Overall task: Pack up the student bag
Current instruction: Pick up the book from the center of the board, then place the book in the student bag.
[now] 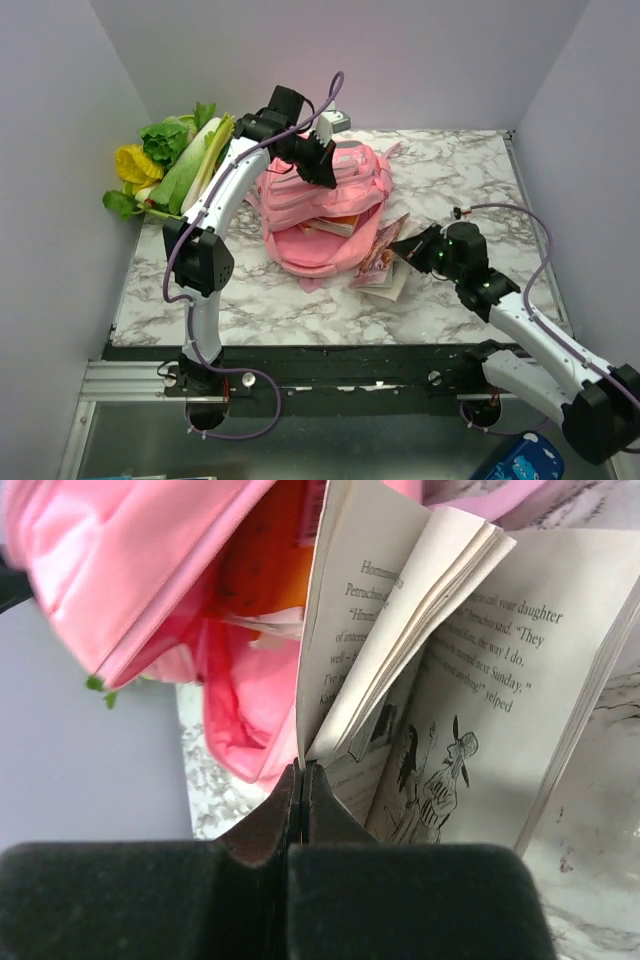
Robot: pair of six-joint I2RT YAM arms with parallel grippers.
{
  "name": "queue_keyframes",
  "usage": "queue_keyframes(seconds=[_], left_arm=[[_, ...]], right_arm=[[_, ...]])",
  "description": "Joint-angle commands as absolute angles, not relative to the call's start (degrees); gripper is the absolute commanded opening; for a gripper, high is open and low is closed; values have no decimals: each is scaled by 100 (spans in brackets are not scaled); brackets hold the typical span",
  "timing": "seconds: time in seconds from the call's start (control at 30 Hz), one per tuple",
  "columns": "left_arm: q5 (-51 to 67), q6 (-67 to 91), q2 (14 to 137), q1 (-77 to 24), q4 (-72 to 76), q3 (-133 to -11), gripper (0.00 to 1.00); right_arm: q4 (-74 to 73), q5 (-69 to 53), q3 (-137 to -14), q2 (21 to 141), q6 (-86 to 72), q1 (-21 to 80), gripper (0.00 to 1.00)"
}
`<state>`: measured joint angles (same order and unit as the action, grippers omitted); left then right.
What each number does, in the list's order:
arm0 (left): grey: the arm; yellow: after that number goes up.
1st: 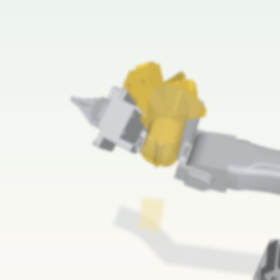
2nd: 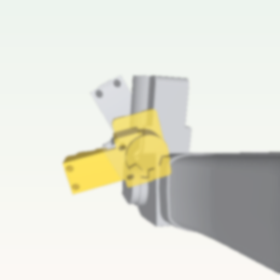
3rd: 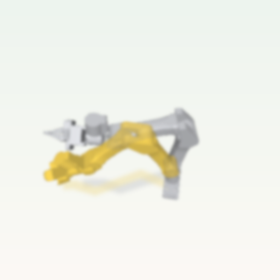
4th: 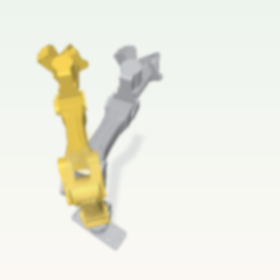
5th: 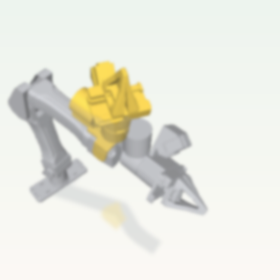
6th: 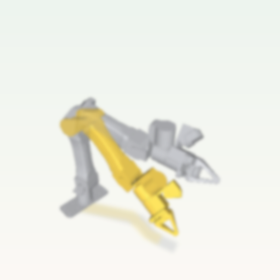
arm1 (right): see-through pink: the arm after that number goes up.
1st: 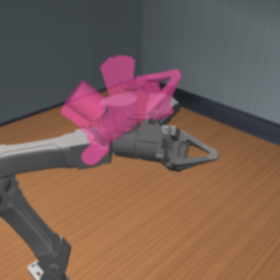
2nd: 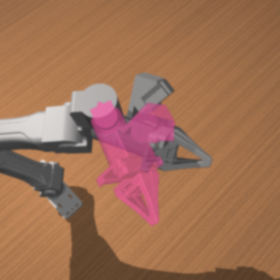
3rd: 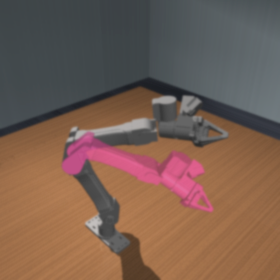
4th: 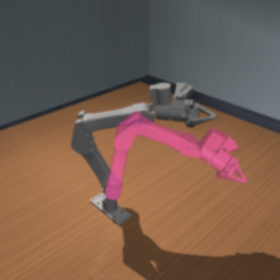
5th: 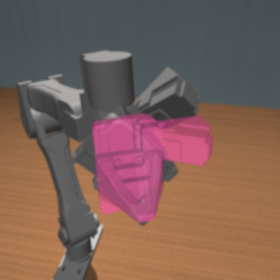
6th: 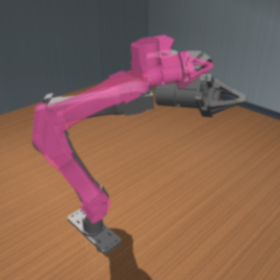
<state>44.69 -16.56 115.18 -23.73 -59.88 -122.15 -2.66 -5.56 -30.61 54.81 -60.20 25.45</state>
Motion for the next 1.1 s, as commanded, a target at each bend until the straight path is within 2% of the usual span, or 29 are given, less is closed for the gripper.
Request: queue_keyframes(seconds=[0.0, 0.23, 0.37, 0.57, 0.73, 0.9, 1.07], left_arm=[[4711, -1284, 11479, -2408, -5950, -12822, 0], [4544, -704, 11145, -2408, -5231, -12569, 0], [4570, -458, 10987, -2417, -4870, -12480, 0], [4702, -316, 10872, -2461, -4851, -12524, 0], [4842, -238, 10811, -2479, -4869, -12524, 0], [5036, -114, 10793, -2531, -4939, -12489, 0], [5089, -70, 10749, -2689, -4896, -12261, 0]], right_arm=[[-921, -615, -3128, 4756, -6135, 2549, 1], [-1064, -887, -3937, 4552, -6284, 2549, 1], [-941, -914, -4227, 5026, -6459, 2549, 1], [-9, -844, -4148, 5993, -6987, 2540, 1], [1009, -282, -4113, 6661, -7233, 2540, 1], [1396, 588, -4473, 7713, -7550, 2689, 1], [932, 1448, -5957, 8726, -6937, 3321, 1]])
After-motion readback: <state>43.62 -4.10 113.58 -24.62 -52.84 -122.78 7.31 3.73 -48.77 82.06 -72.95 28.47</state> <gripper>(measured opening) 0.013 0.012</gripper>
